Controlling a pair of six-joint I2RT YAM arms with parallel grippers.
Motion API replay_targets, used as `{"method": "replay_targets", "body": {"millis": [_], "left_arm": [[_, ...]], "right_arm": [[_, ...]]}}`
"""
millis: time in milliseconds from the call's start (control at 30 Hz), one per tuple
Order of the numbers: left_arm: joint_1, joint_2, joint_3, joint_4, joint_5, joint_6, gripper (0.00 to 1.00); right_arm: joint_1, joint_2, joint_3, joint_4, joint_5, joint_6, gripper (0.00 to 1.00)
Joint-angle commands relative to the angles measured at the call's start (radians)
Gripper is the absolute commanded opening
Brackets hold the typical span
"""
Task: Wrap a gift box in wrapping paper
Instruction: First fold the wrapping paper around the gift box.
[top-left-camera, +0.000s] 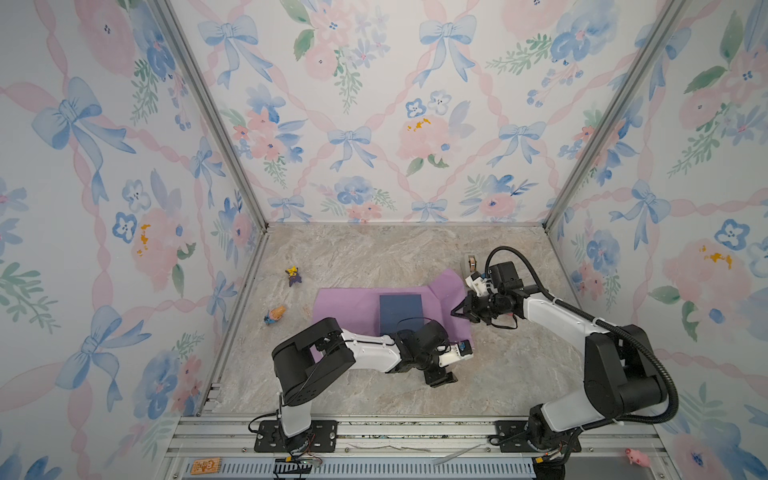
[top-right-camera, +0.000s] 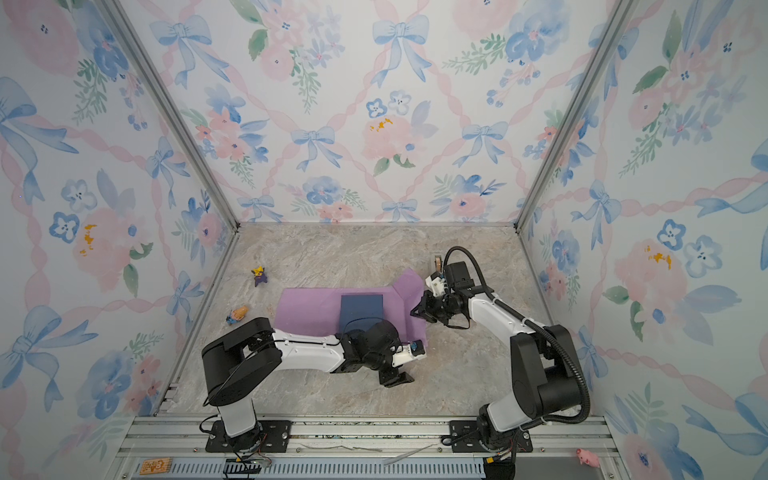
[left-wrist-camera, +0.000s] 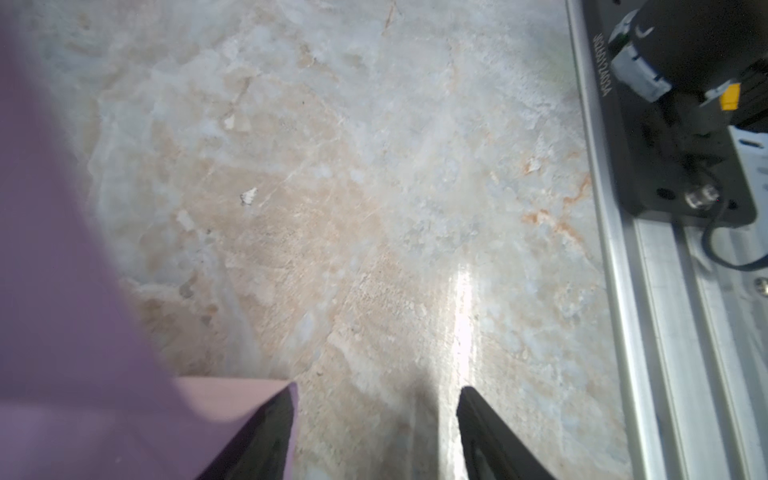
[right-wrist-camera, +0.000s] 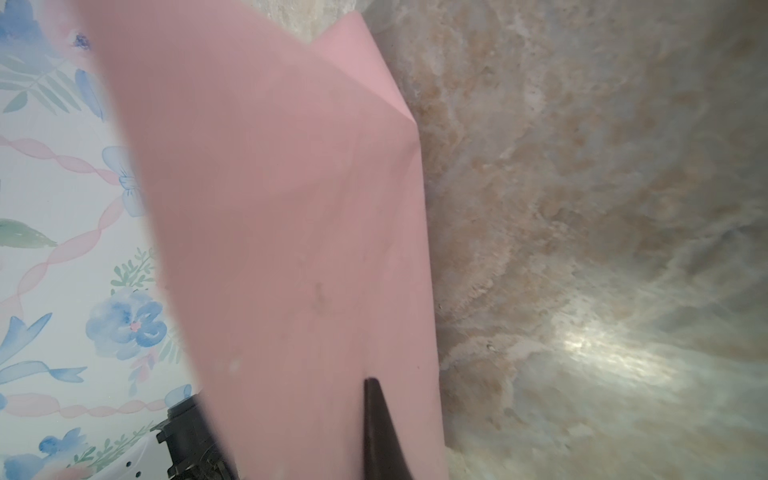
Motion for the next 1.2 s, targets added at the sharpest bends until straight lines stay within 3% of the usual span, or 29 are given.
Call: {"method": "replay_targets", "body": {"millis": [0,233,433,567,767,1067,1167], "left_arm": [[0.01,-0.098,-0.04,0.064,0.036,-0.06,0.66],[0.072,-0.396,-0.203,0.089,-0.026,-0.203,0.67],[0.142,-0.61,-0.328,0.09,-0.222,-0.334,0.68],[0.228,-0.688,-0.378,0.081,-0.321,-0.493,0.71],[0.397,-0.734,-0.4,0.083,-0.286,-0.721,0.74],[0.511,-0.675,-0.419,0.137,-0.162,-0.837,0.74],[0.542,-0.668,-0.421,0.161,-0.134,-0.87,0.75]], "right_arm": [[0.037,-0.017,0.008,0.025,-0.009,0.028,0.05],[0.115,-0.01,0.061,-0.005,0.067,0.03,0.05],[0.183,0.0,0.109,-0.022,0.121,0.041,0.05],[0.225,0.012,0.141,-0.022,0.147,0.051,0.05],[0.286,0.059,0.186,0.003,0.162,0.1,0.05],[0.368,0.164,0.266,0.052,0.143,0.138,0.06],[0.39,0.192,0.282,0.072,0.137,0.152,0.12]]}}
